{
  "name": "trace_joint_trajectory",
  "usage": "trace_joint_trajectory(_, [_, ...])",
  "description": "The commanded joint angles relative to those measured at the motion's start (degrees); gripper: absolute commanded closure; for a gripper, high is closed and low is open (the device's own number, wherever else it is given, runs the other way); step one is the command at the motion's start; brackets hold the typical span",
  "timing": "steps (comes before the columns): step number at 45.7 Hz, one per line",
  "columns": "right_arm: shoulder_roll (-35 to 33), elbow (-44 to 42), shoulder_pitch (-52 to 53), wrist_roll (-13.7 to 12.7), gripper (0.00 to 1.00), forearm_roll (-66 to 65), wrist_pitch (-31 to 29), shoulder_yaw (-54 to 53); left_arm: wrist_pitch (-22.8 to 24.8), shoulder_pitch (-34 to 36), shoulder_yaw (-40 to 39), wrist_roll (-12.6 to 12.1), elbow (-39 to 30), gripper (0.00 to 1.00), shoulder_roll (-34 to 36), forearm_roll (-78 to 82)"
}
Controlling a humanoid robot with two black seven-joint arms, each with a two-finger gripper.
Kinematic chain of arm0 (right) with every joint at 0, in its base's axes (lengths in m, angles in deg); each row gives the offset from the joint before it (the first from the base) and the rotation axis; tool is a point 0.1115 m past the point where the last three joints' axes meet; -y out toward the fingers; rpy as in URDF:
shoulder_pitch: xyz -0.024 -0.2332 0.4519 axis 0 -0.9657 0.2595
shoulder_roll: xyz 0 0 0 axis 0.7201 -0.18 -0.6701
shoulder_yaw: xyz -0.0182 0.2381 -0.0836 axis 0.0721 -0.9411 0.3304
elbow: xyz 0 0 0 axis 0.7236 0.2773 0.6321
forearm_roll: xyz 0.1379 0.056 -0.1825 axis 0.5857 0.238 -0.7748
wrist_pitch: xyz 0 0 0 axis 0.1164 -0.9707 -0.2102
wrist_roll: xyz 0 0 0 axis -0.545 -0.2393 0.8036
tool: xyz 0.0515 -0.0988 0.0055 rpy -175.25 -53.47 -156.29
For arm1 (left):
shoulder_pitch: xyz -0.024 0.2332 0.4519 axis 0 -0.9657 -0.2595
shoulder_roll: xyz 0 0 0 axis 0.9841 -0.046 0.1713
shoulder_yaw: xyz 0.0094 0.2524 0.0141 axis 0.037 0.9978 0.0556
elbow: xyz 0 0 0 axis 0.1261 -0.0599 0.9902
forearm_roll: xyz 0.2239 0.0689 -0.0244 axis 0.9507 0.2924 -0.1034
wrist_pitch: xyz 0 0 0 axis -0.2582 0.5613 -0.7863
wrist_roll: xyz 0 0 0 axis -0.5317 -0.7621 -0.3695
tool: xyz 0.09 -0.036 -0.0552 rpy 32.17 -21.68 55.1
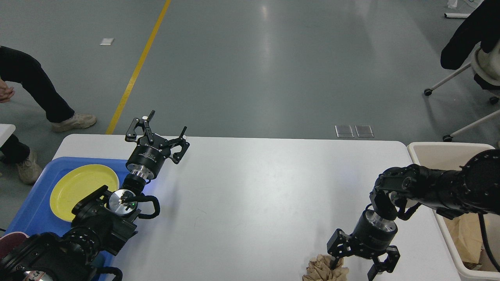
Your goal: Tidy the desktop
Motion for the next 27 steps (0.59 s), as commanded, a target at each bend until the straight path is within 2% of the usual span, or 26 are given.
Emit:
trace_joint_trajectory(1, [-0.67, -0.1, -0.53, -0.07, 0.6, 0.34, 0.01, 0.47, 0.0, 0.0, 0.0, 0.0, 0.0, 0.03, 0.0, -0.01])
trace_joint_trajectory(4, [-0.85, -0.01, -0.62, -0.25, 0.68, 0.08, 0.01, 0.65, 0.0, 0.0, 0.0, 0.0, 0.0, 0.03, 0.0, -0.01])
trace_joint_trajectory(8, [-0.94, 0.16, -0.44, -0.51, 0.99, -0.98, 0.01, 1.43, 0.0, 0.0, 0.0, 0.0, 0.0, 0.03, 0.0, -0.01])
trace_joint_trajectory(27, [-1.46, -0.28, 0.35, -0.43, 1.0, -0.98, 0.01, 2.23, 0.0, 0.0, 0.0, 0.0, 0.0, 0.03, 0.0, -0.01])
